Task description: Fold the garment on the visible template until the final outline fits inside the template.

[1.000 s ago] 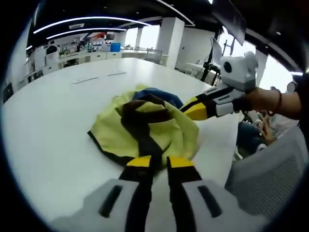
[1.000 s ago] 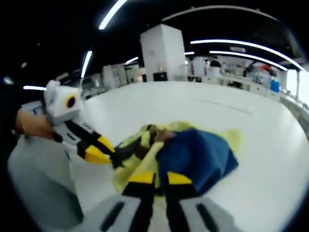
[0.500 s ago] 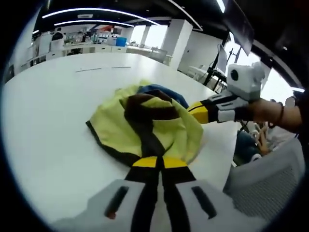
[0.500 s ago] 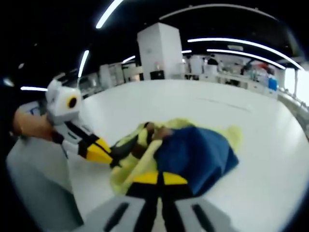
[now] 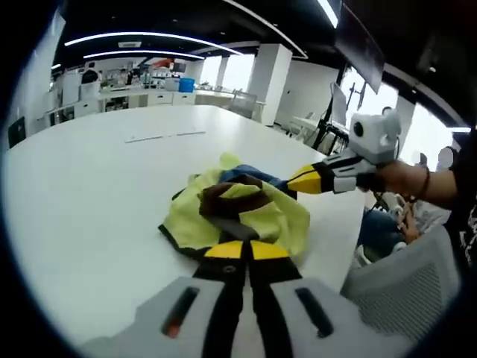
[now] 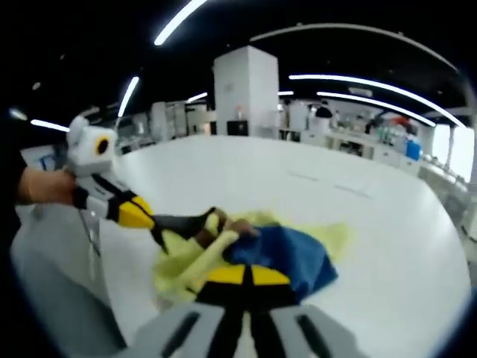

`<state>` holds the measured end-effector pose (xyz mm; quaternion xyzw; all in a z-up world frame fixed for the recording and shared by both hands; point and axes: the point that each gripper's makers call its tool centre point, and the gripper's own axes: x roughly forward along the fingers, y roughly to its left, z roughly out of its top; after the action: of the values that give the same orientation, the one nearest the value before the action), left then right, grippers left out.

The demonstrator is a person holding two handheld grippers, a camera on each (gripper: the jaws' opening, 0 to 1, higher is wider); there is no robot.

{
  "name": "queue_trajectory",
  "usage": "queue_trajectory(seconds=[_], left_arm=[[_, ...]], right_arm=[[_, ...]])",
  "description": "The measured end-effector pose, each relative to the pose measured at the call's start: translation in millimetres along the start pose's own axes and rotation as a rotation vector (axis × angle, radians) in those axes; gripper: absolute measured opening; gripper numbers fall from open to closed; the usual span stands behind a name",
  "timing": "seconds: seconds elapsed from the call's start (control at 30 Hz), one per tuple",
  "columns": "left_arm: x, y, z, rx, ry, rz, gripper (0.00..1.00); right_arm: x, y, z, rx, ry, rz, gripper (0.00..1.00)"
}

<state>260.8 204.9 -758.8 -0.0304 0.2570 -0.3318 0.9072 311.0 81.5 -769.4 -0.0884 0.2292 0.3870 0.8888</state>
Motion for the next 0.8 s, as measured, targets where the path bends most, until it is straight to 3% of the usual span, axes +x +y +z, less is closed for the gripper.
queue_trajectory(seconds=[0.3,0.63,0.8], left_arm=[[-25.3,18.2,35.9,-0.019,-0.095,0.056,0.0],[-41.8,33.8,62.9,-0.012,-0.159,0.088,0.0],[-48.6,40.4,76.5,-0.007,-0.198,0.106,0.0]], right_arm=[[-18.1,-15.1,33.1,-0.033,-0.066,-0.054,0.0],[-30.9,-32.7,58.1,-0.04,-0.099,-0.076,0.0],[-39.1,-46.0,71.8,-0.034,-0.132,-0.129,0.0]])
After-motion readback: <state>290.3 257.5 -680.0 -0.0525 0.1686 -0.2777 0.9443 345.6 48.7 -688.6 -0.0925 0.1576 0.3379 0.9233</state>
